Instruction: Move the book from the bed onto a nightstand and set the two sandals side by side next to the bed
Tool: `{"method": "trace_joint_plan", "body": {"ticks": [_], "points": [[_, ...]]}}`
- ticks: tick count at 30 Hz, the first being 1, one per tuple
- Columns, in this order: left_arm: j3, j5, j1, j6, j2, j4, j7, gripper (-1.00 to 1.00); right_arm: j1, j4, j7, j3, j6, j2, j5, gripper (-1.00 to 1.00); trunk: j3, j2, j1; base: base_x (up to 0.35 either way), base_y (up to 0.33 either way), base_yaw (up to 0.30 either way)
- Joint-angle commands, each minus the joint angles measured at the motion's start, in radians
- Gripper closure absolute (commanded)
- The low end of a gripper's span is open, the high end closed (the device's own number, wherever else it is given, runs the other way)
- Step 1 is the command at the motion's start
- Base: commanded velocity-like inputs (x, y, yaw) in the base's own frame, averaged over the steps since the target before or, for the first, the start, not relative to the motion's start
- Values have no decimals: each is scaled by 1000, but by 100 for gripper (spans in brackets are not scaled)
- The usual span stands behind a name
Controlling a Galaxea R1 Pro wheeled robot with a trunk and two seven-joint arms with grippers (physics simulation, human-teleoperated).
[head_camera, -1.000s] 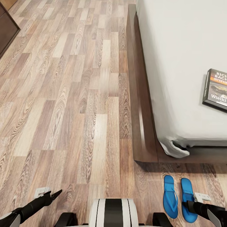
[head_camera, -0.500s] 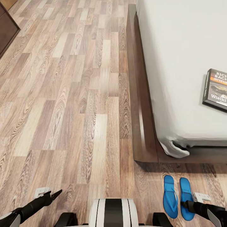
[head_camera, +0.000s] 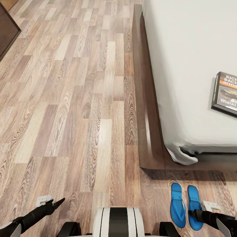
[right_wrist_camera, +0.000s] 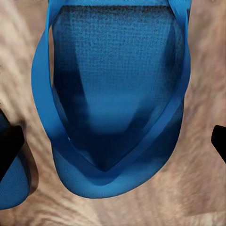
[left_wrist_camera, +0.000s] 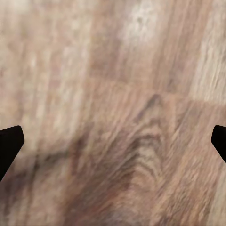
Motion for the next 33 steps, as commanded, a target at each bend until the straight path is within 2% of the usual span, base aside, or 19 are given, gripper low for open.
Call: {"method": "trace_joint_plan", "body": {"ticks": [1, 29, 32, 33], "points": [[3, 0, -1, -4, 0, 1, -4, -100, 0, -1, 1, 8, 5, -1, -10, -100, 0, 0, 0, 0, 0, 0], [0, -1, -1, -3, -2, 1, -3, -100, 0, -10, 7, 7, -13, -2, -12, -100, 104, 6, -12, 0, 0, 0], [-5, -1, -1, -3, -2, 1, -4, -100, 0, -10, 12, 5, -41, -2, -13, -100, 116, 7, -14, 0, 0, 0], [-10, -1, -1, -3, -2, 1, -3, -100, 0, -6, 13, 4, -74, -2, -14, -100, 119, 7, -14, 0, 0, 0]]}}
